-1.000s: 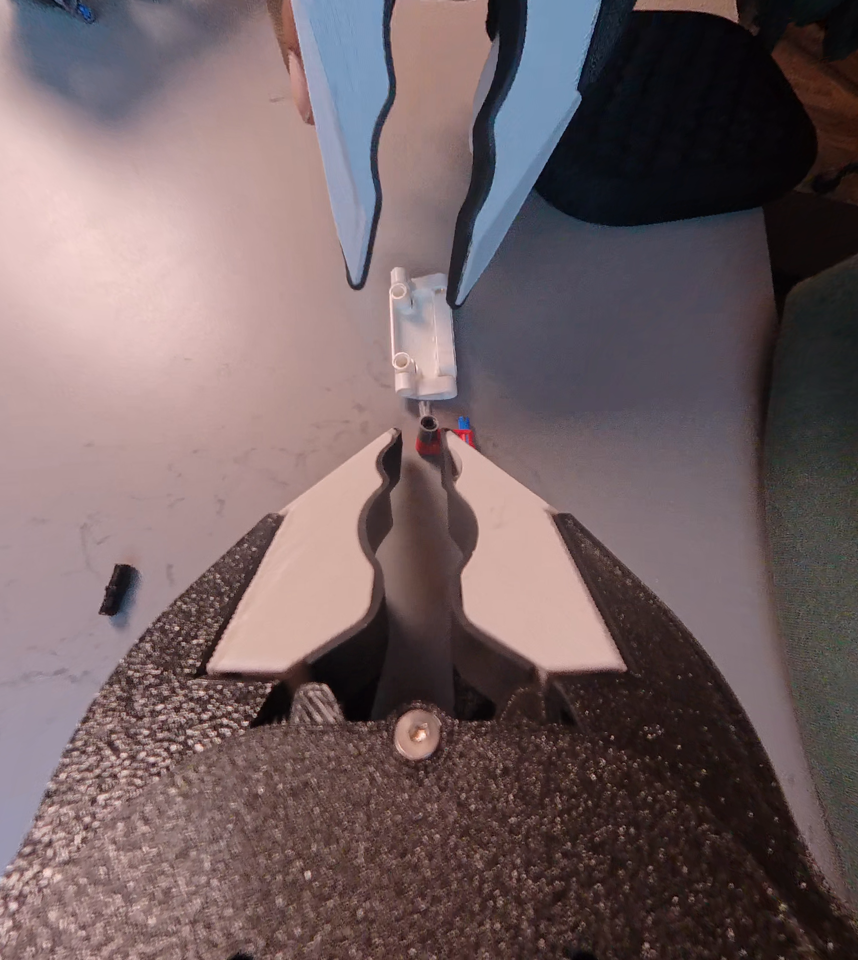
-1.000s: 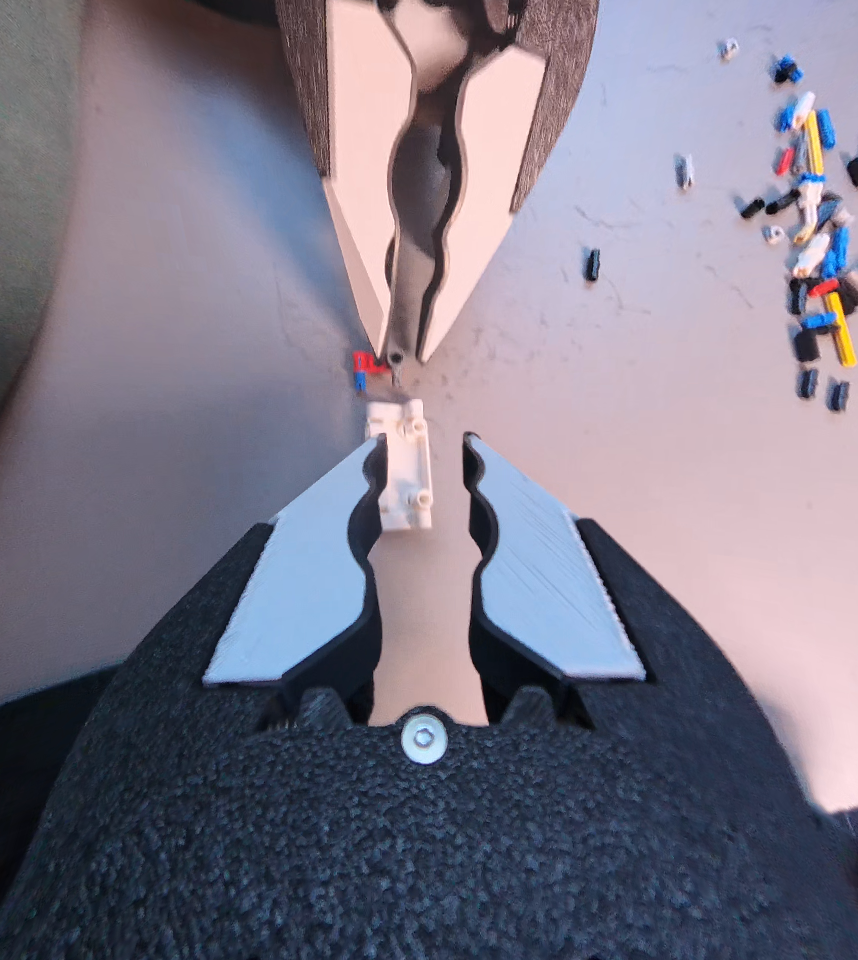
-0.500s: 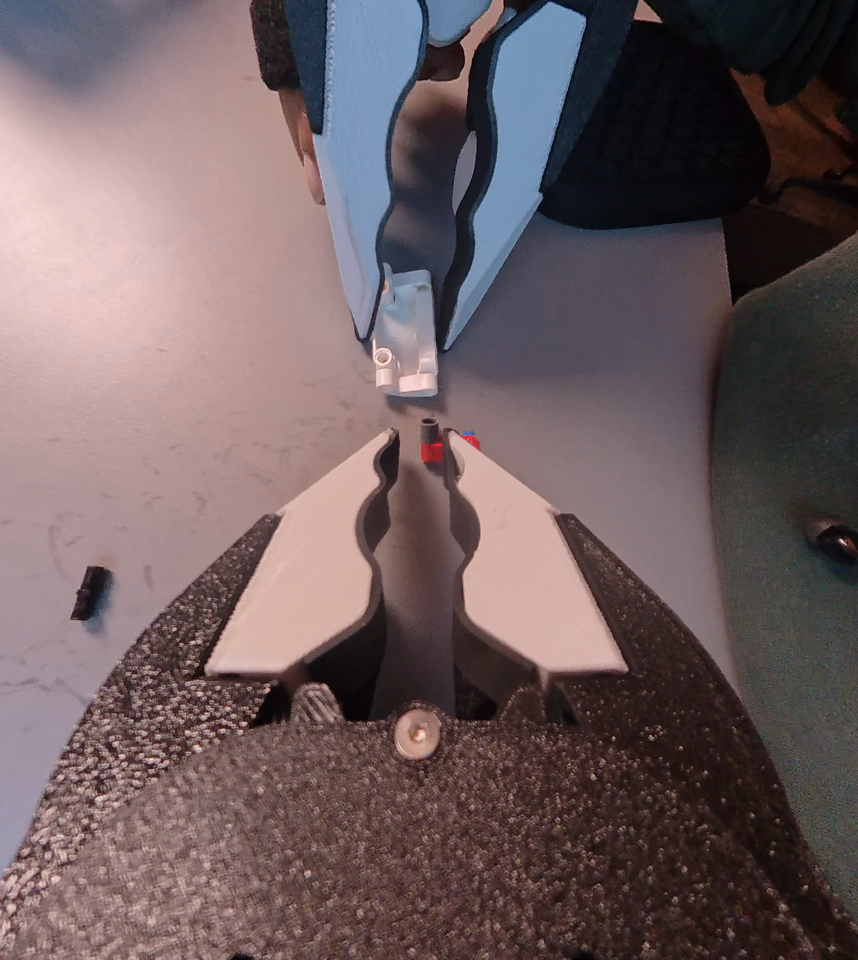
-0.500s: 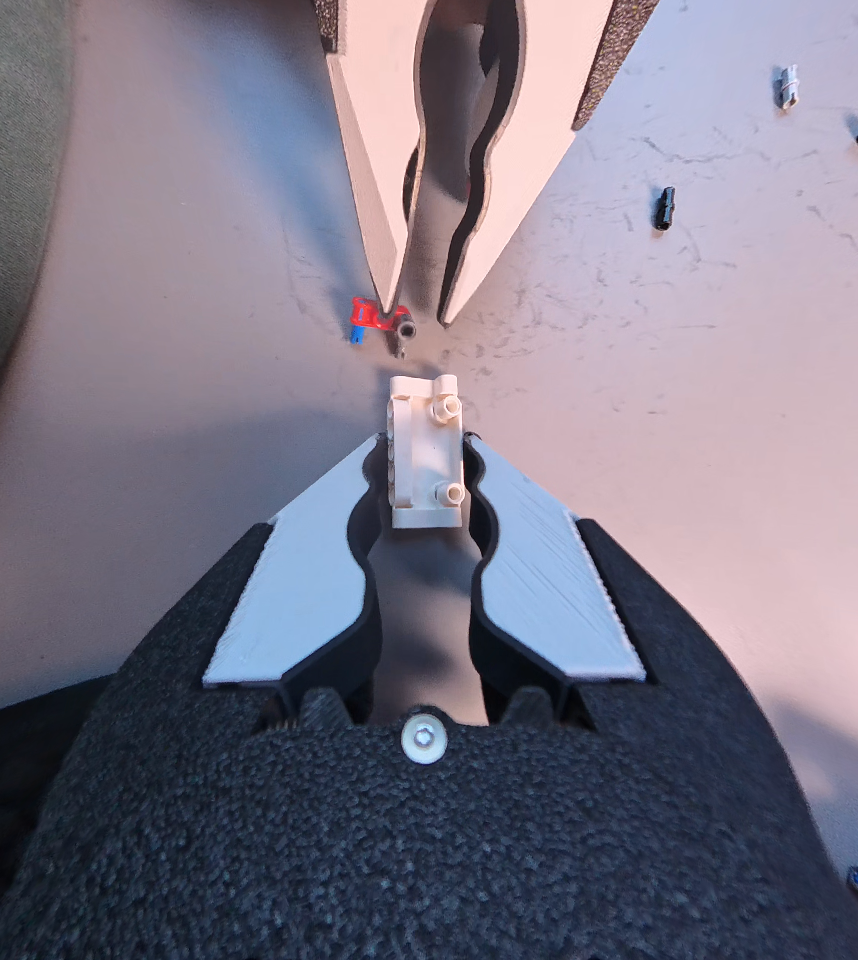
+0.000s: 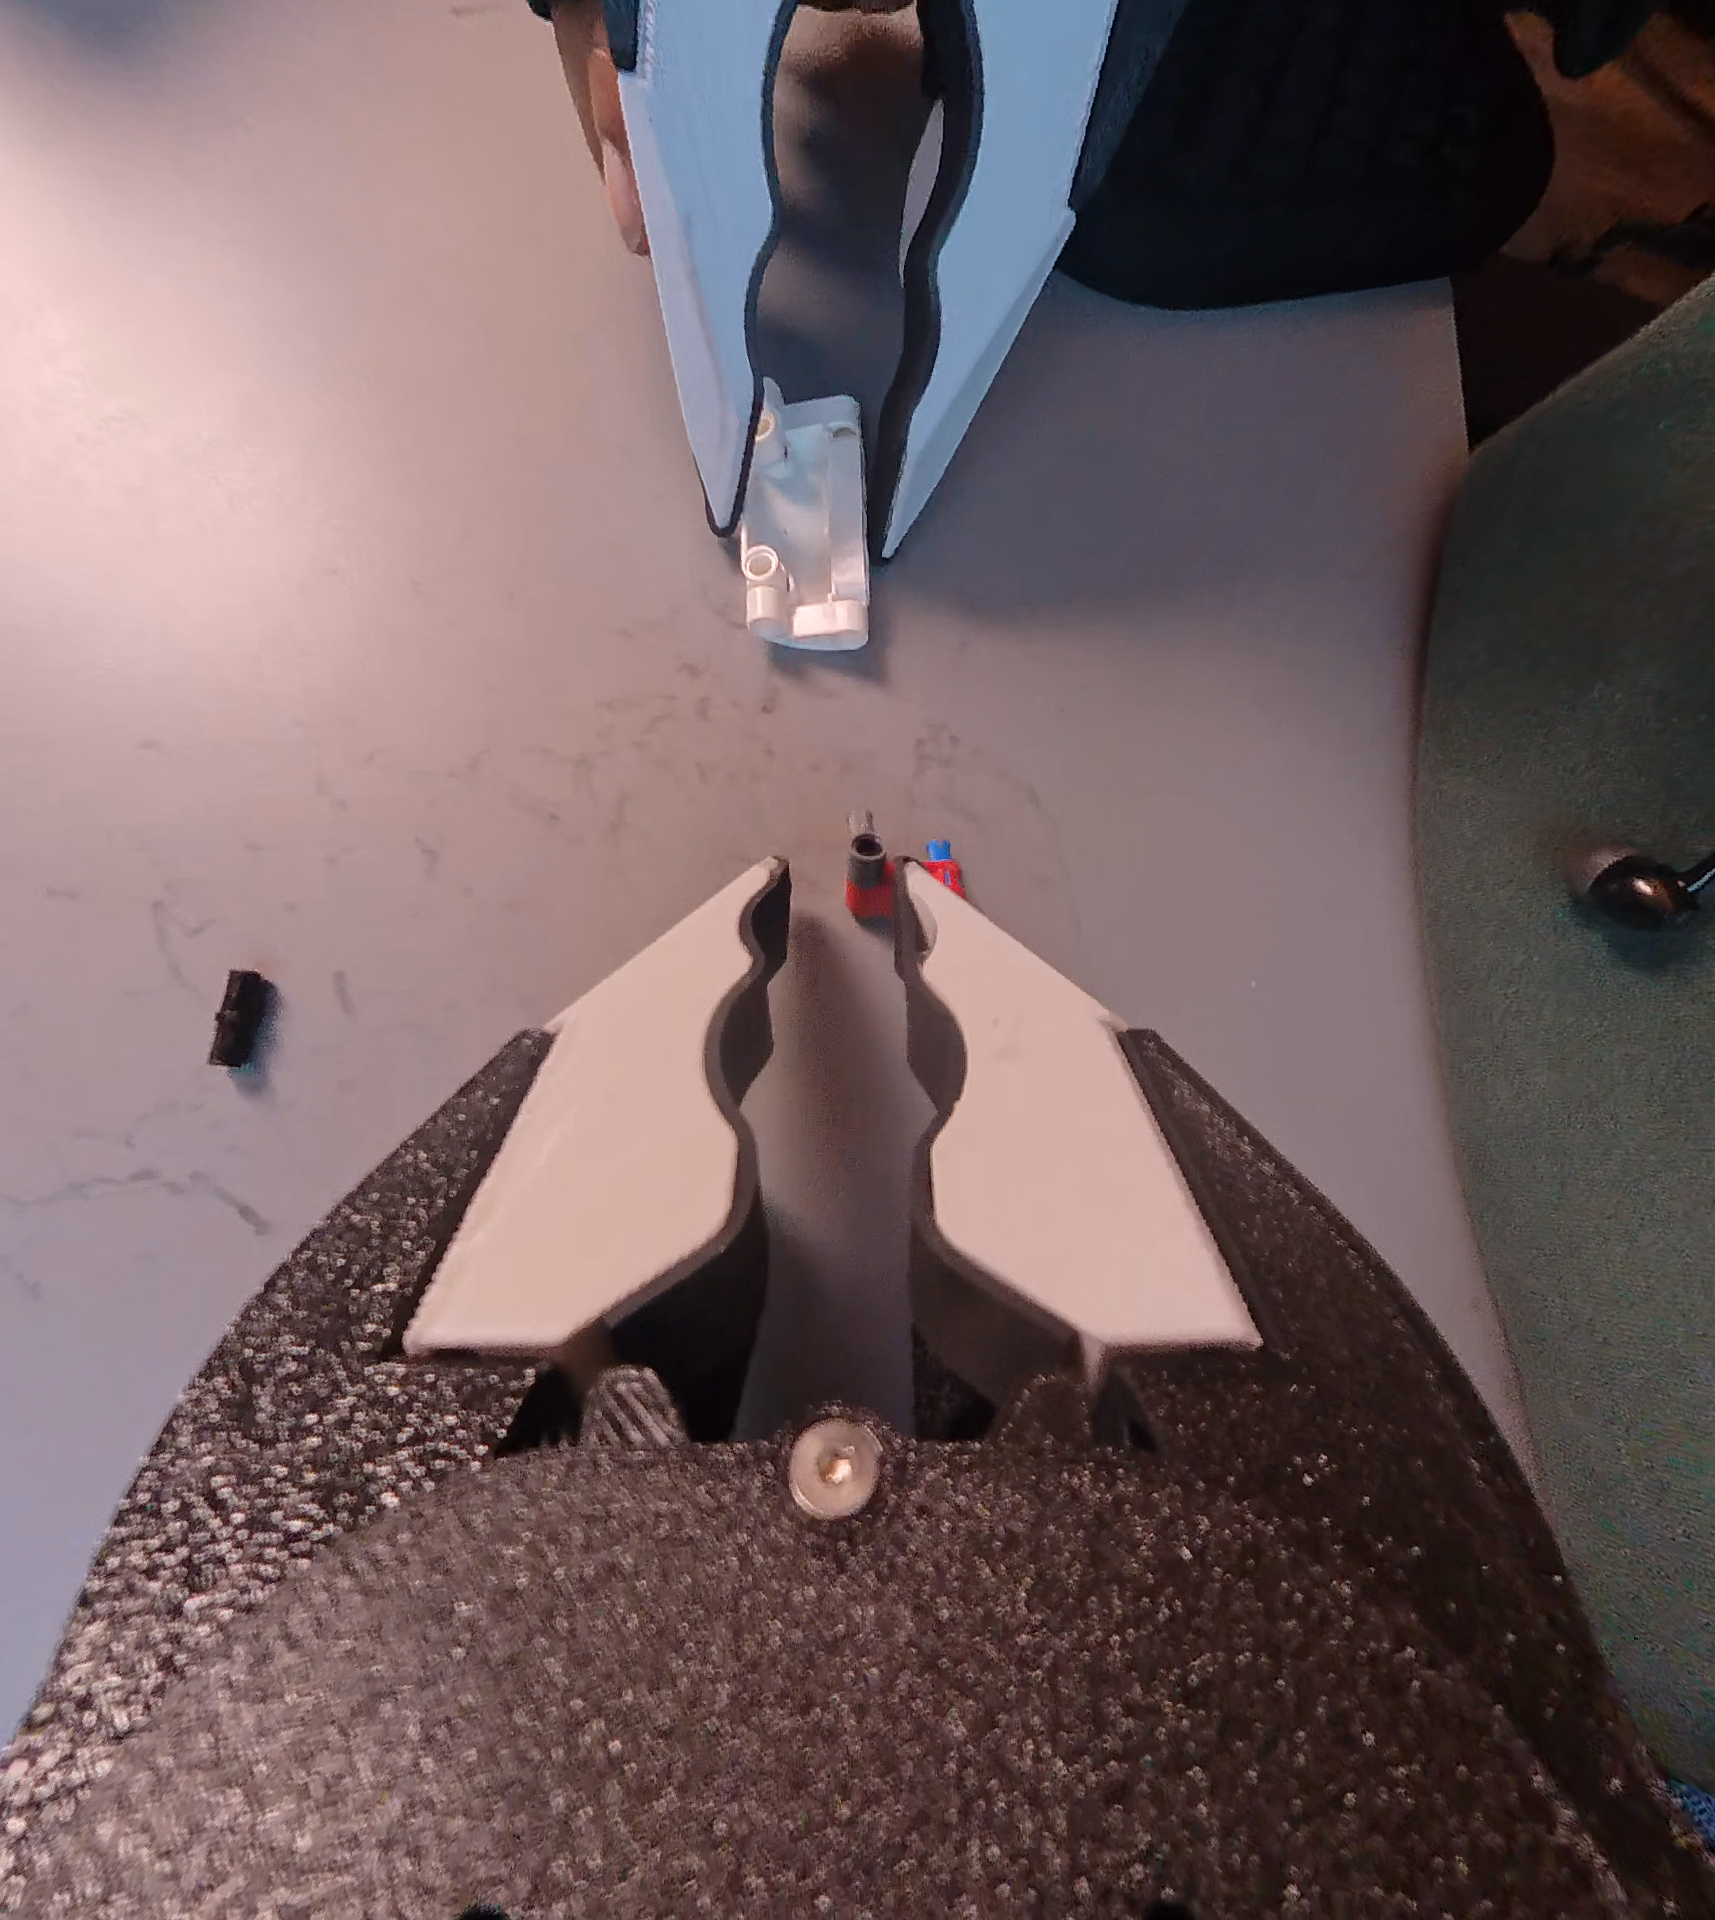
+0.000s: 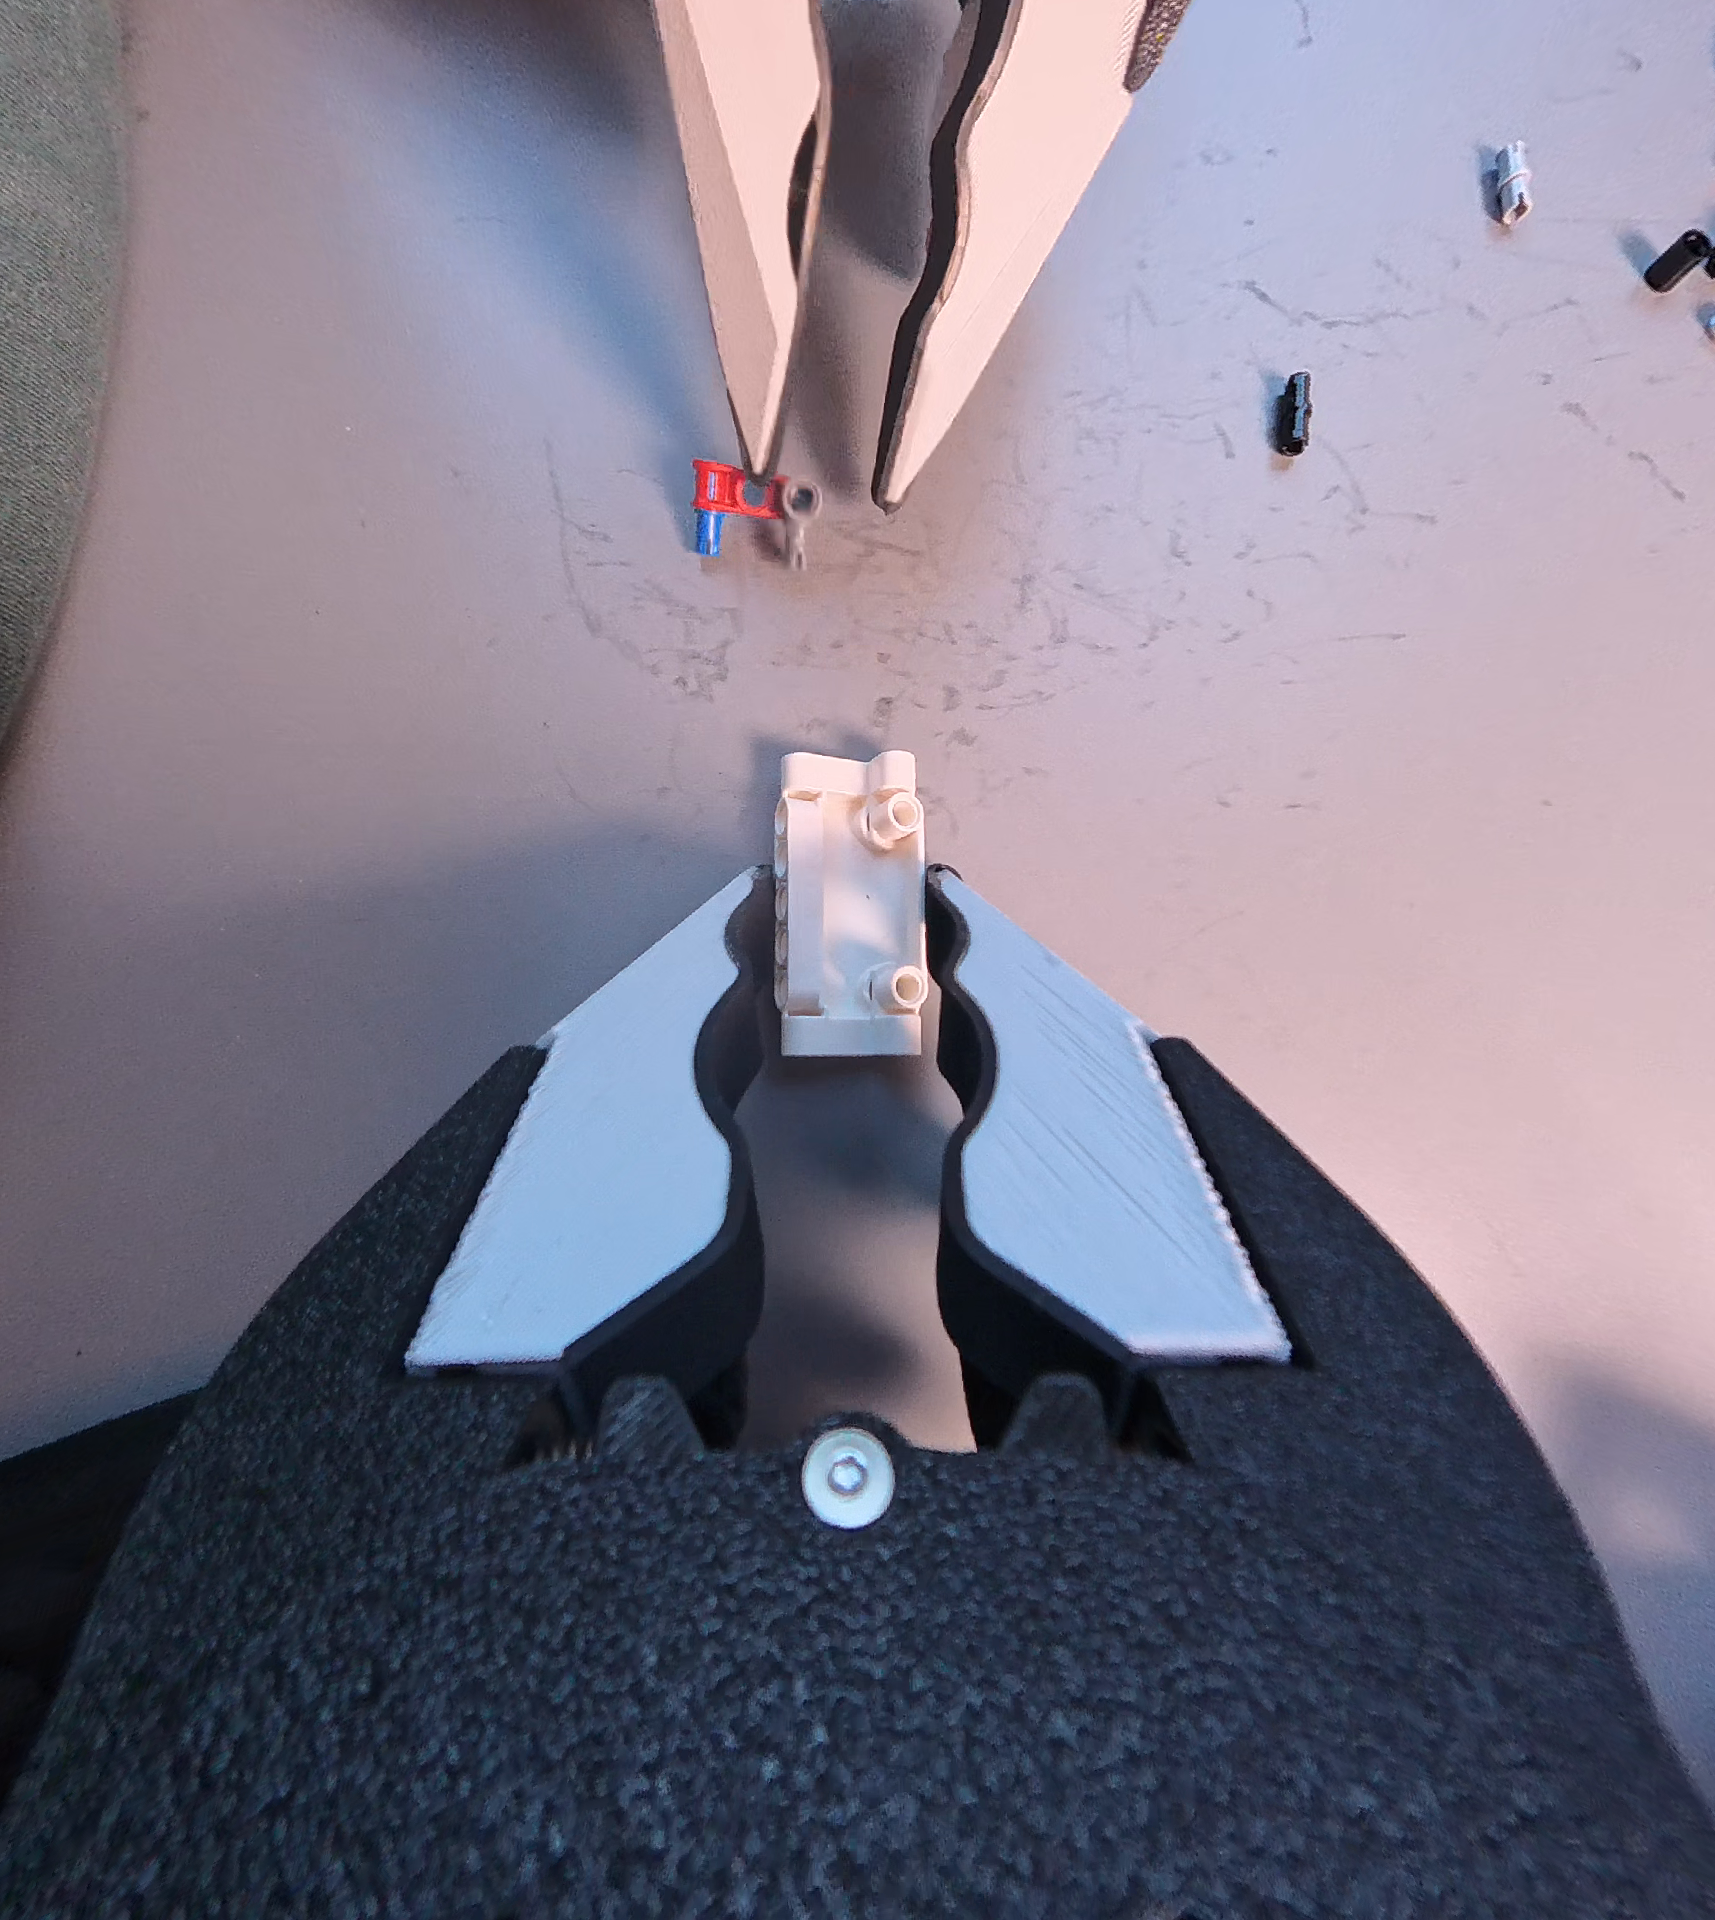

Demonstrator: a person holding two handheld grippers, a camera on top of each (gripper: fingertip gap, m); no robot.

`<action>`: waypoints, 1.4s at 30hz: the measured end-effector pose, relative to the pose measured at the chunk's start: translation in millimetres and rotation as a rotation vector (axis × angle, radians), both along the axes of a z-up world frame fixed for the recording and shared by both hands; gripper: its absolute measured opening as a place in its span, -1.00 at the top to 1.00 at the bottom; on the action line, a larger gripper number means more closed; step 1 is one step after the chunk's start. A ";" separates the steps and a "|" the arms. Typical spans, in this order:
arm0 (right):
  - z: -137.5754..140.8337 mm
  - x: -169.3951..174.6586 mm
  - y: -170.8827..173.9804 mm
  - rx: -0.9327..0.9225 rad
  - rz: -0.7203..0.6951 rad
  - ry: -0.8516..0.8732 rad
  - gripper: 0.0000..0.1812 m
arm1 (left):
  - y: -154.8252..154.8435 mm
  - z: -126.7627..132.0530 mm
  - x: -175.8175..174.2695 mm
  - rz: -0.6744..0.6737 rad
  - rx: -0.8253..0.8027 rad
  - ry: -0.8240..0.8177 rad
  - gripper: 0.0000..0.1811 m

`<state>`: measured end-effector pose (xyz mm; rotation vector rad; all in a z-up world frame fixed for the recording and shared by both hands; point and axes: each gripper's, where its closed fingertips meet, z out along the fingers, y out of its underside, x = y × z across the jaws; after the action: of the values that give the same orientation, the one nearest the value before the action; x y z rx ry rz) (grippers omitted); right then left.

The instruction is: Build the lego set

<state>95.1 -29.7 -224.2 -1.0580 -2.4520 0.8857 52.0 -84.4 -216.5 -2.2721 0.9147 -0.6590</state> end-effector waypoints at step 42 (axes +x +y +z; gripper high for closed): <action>0.5 -23.4 -56.2 -0.006 0.016 0.013 0.69 | -20.4 0.3 -2.9 0.032 0.064 -0.047 0.92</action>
<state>71.6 -85.9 -223.7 -1.0328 -2.4518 0.9022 49.1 -104.8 -216.2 -2.2012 0.8628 -0.6574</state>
